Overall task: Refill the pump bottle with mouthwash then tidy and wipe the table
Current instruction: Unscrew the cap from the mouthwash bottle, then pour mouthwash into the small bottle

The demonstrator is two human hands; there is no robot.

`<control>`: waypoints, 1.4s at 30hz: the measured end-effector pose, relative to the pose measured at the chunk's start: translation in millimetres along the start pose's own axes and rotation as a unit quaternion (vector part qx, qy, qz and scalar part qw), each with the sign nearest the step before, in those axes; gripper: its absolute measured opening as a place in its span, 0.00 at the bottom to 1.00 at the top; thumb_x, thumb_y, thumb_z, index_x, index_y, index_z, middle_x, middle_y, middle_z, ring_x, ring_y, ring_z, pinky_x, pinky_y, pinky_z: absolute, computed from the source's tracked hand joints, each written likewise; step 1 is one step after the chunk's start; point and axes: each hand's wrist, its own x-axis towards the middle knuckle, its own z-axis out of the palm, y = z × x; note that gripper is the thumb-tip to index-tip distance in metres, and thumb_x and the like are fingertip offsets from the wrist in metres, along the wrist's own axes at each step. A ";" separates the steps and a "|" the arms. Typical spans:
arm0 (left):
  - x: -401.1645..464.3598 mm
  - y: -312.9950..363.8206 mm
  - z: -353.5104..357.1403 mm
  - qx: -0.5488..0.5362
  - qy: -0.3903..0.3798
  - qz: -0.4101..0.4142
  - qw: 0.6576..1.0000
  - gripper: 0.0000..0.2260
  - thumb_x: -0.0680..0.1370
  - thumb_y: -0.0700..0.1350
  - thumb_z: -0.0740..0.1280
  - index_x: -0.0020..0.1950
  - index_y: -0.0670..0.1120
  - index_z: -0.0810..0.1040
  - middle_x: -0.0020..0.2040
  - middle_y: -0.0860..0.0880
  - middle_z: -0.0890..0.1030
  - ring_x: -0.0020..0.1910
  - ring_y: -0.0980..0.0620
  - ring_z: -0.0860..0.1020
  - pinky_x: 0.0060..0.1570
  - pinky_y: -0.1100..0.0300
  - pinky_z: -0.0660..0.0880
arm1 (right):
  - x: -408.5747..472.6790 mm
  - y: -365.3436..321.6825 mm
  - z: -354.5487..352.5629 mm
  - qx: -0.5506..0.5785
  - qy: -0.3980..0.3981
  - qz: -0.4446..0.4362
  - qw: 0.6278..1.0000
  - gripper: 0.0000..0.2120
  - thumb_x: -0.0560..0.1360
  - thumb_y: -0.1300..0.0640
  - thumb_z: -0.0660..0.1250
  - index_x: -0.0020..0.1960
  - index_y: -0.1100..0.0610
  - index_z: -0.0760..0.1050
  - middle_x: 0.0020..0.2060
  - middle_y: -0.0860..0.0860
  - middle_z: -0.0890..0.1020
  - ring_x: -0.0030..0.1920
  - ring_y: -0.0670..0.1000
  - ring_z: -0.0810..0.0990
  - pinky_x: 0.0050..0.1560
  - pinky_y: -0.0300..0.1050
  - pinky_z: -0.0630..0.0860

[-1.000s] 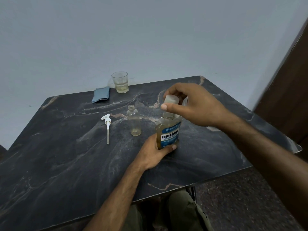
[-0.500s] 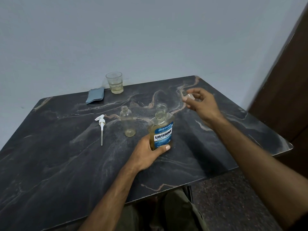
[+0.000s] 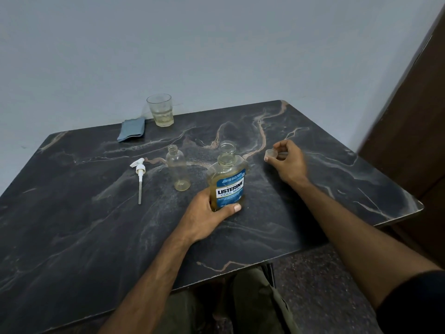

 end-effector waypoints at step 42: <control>6.3 -17.4 -61.2 -0.016 0.309 -0.004 0.951 0.28 0.72 0.47 0.76 0.68 0.47 0.70 0.62 0.52 0.76 0.59 0.55 0.75 0.56 0.64 0.72 | -112.6 -98.7 6.5 0.218 -0.275 -0.046 0.935 0.32 0.64 0.59 0.77 0.65 0.58 0.69 0.54 0.52 0.83 0.55 0.50 0.83 0.51 0.40 0.80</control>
